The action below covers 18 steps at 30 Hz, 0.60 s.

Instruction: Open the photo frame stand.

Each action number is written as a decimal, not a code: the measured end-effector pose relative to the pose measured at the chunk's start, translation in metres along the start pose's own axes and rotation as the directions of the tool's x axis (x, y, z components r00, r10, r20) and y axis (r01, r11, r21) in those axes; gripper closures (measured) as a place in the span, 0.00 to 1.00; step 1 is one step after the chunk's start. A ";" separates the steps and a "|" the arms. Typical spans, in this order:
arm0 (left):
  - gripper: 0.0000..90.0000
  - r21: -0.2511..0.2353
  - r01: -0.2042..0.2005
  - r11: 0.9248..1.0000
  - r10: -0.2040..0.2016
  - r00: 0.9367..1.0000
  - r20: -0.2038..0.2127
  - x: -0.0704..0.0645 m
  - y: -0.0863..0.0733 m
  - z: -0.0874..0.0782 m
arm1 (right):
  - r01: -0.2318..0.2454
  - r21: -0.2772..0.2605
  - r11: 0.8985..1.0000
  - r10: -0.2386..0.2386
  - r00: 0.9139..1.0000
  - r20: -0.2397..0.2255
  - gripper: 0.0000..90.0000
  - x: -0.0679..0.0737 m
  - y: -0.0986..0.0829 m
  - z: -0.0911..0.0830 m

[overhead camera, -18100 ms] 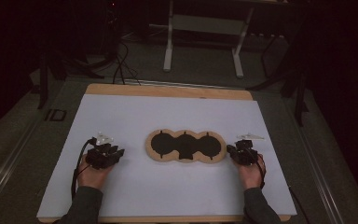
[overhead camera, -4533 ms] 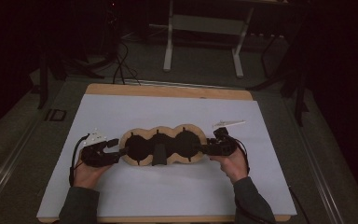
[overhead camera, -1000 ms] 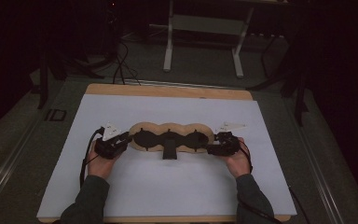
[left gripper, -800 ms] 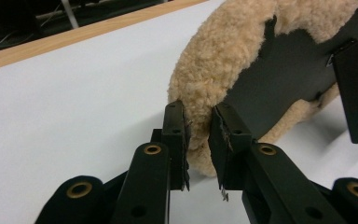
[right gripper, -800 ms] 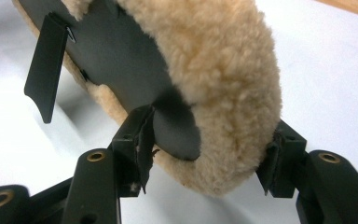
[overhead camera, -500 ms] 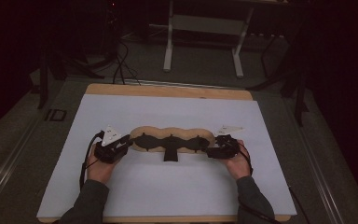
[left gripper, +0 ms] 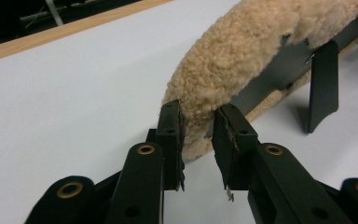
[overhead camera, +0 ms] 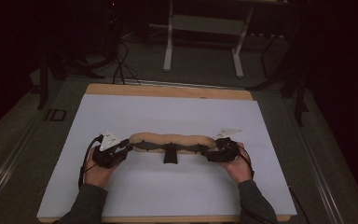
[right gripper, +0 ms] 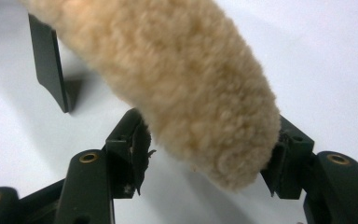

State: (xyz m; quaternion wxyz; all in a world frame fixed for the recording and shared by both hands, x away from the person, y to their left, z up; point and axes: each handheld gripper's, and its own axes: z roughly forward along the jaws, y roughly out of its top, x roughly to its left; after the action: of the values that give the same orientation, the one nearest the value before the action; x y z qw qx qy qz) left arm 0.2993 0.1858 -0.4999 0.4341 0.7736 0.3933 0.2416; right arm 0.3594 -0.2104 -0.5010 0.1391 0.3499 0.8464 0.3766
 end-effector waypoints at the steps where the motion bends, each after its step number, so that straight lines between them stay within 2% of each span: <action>1: 0.81 -0.001 0.002 1.000 -0.002 1.000 0.004 0.000 -0.001 0.000 | 0.004 -0.002 1.000 -0.004 1.000 -0.003 0.43 0.001 -0.001 -0.001; 8: 0.78 0.002 0.004 1.000 -0.004 1.000 0.011 -0.001 -0.003 -0.002 | -0.007 0.005 1.000 0.007 1.000 0.011 0.40 0.004 -0.007 -0.004; 12: 0.75 0.005 0.004 1.000 -0.004 1.000 0.015 -0.001 -0.004 -0.002 | -0.050 0.003 0.999 0.050 0.999 0.015 0.38 0.007 -0.013 -0.008; 18: 0.73 0.016 0.007 1.000 -0.007 1.000 0.012 -0.001 -0.005 -0.002 | -0.065 0.019 0.998 0.065 0.997 0.030 0.36 0.010 -0.021 -0.009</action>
State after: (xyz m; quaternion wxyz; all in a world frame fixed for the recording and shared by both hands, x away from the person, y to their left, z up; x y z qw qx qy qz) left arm 0.2957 0.1871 -0.5030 0.4311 0.7771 0.3952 0.2324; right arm 0.3377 -0.2185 -0.5100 0.1354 0.3841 0.8362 0.3672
